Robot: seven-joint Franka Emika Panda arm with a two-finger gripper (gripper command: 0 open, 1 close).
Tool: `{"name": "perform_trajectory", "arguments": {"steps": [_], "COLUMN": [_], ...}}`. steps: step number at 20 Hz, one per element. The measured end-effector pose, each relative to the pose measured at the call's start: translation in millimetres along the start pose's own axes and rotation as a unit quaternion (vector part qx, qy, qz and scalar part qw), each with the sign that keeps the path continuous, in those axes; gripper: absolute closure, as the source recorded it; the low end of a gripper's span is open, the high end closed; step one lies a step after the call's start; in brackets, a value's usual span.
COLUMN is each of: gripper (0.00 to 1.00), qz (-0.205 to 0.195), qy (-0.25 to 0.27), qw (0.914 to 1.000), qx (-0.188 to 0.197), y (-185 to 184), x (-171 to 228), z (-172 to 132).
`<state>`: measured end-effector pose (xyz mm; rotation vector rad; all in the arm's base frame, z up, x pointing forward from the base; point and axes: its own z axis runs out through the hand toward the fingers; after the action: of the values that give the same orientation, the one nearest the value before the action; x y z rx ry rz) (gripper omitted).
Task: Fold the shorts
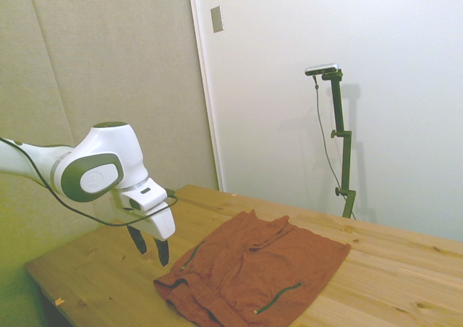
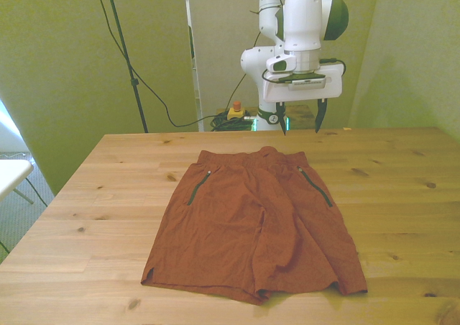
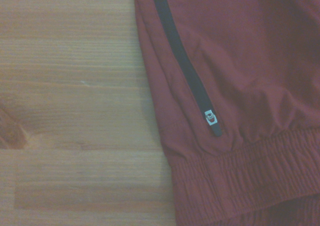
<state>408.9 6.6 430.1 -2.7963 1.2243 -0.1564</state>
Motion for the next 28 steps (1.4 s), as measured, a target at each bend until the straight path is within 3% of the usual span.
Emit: {"name": "perform_trajectory", "arguments": {"steps": [2,6,14,20,28], "gripper": [0.0,0.0,0.0,0.0,0.0], "qz": [-0.003,-0.024,-0.116,-0.145,-0.153], "qy": [0.005,0.076,0.202,0.211,0.223], "qw": [1.0,0.996,0.9623,0.952,0.9393], "qx": [-0.004,-0.041,-0.141,-0.168,-0.211], "y": [-0.1,-7.2,-41.7,-56.9,-47.3], "x": [0.7,-0.6,-53.1,-77.1,-72.7], "z": [0.2,-4.5,24.5,64.2,87.7]}}
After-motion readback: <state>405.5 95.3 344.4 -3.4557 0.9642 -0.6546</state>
